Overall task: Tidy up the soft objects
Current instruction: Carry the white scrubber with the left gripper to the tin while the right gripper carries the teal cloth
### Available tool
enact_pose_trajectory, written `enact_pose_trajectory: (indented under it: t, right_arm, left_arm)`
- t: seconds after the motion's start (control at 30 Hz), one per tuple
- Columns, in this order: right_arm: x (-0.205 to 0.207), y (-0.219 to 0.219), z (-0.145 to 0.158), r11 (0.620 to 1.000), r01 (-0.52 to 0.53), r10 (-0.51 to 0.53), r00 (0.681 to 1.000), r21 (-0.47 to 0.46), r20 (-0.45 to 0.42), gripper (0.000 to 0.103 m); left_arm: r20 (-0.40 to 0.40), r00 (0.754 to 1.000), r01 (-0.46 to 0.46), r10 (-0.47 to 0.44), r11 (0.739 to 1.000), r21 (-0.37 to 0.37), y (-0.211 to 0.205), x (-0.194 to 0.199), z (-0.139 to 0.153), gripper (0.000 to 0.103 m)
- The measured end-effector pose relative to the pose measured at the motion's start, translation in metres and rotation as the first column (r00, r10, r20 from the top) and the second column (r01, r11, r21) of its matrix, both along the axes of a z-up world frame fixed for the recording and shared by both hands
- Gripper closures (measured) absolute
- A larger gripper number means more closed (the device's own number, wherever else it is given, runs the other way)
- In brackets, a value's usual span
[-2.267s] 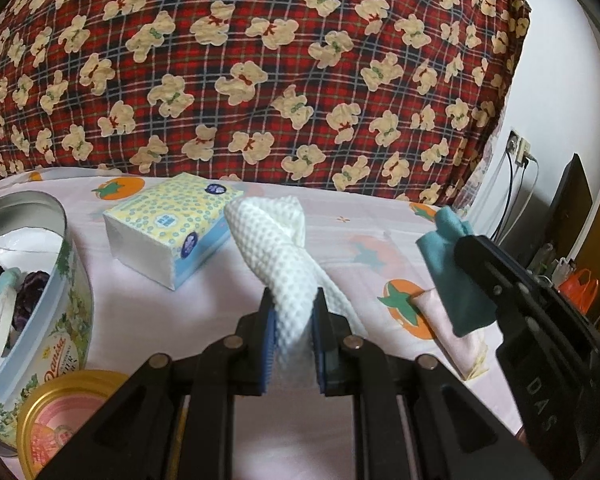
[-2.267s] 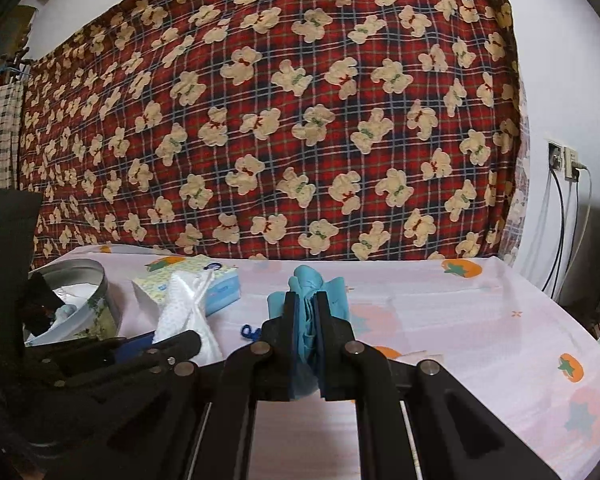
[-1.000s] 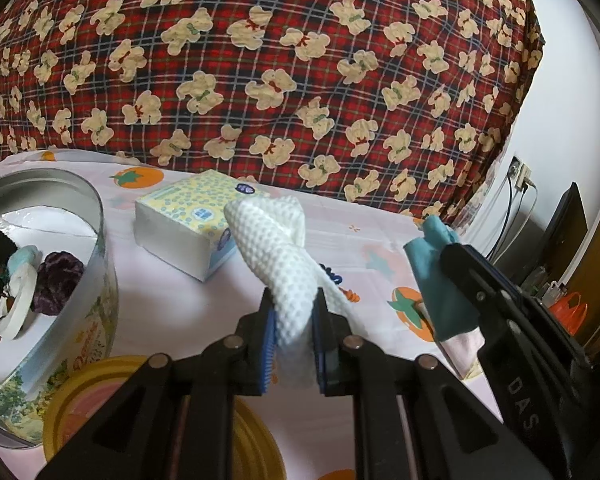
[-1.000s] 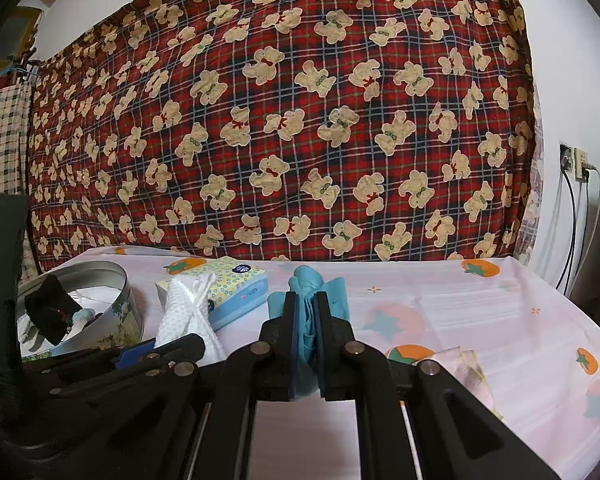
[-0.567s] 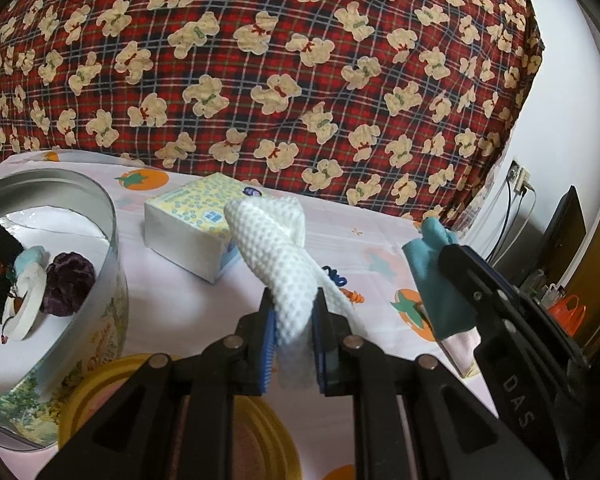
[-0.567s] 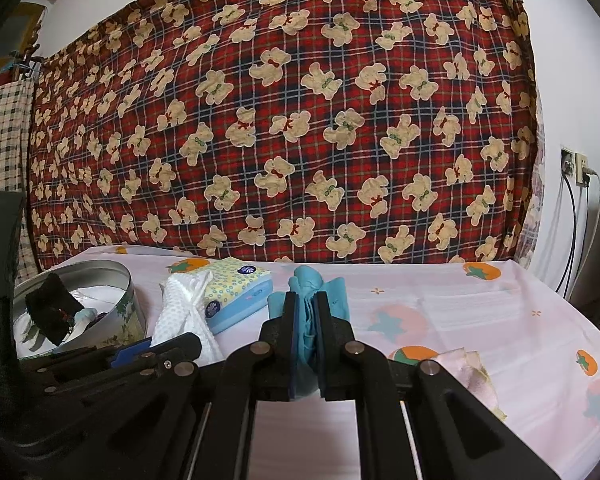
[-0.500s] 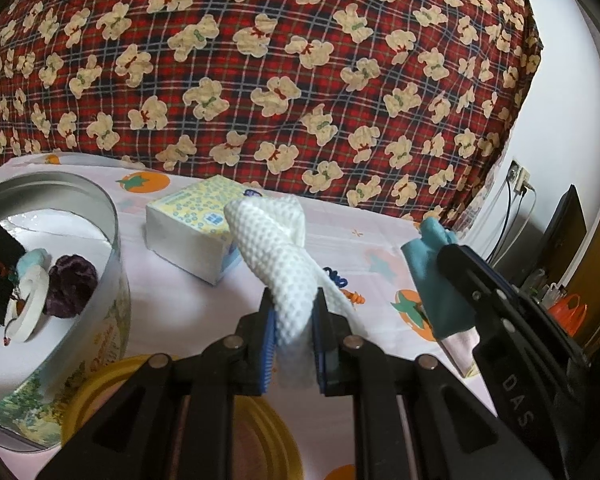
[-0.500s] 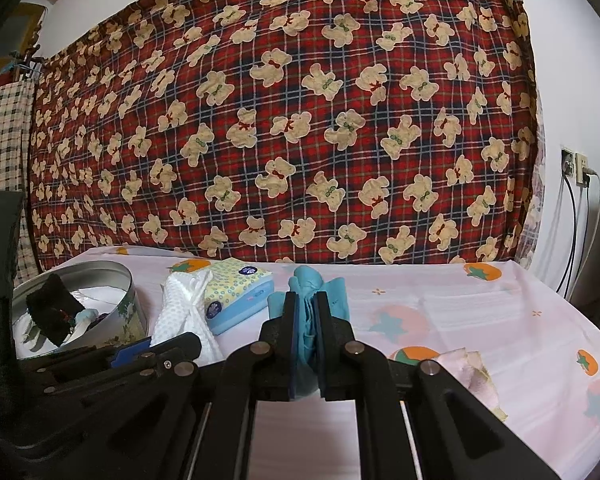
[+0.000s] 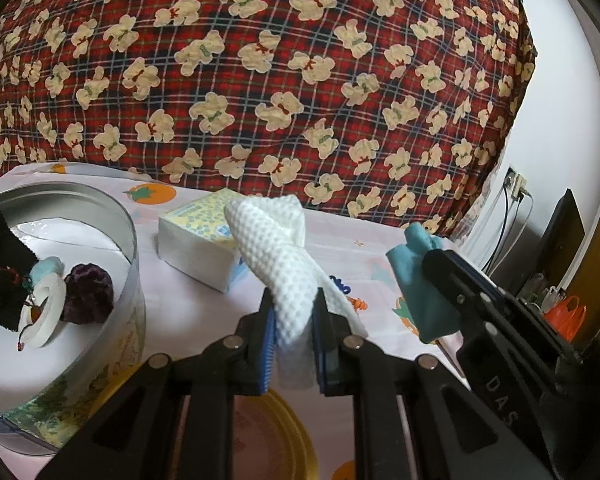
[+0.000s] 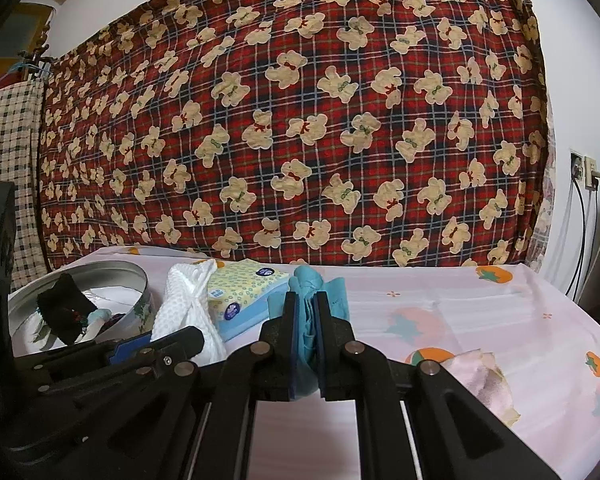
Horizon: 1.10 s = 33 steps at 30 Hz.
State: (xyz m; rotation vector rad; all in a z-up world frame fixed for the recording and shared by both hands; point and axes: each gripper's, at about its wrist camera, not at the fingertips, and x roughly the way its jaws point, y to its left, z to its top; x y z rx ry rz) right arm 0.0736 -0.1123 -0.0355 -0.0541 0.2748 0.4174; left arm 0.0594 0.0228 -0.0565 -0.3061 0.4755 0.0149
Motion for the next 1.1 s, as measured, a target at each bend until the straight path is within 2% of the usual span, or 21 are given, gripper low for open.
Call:
enact_pose_trajectory:
  t: [0.2, 0.47, 0.7, 1.1]
  right_arm:
    - [-0.001, 0.007, 0.0, 1.0, -0.018, 0.018, 1.0, 0.0, -0.001, 0.095]
    - [-0.002, 0.019, -0.002, 0.999, -0.052, 0.052, 0.999, -0.002, -0.007, 0.095]
    - [-0.001, 0.032, -0.002, 0.996, -0.088, 0.088, 0.996, -0.011, -0.013, 0.095]
    - [0.01, 0.047, 0.007, 0.983, -0.166, 0.173, 0.981, 0.082, -0.086, 0.095]
  left_arm:
    - [0.006, 1.0, -0.003, 0.003, 1.0, -0.024, 0.009, -0.003, -0.001, 0.089]
    - [0.035, 0.999, -0.01, 0.01, 1.0, -0.014, 0.018, -0.012, 0.004, 0.089]
    - [0.023, 0.999, -0.021, 0.022, 1.0, -0.019, 0.036, -0.014, 0.004, 0.088]
    - [0.022, 0.999, -0.048, 0.048, 0.999, 0.013, 0.059, -0.026, 0.016, 0.089]
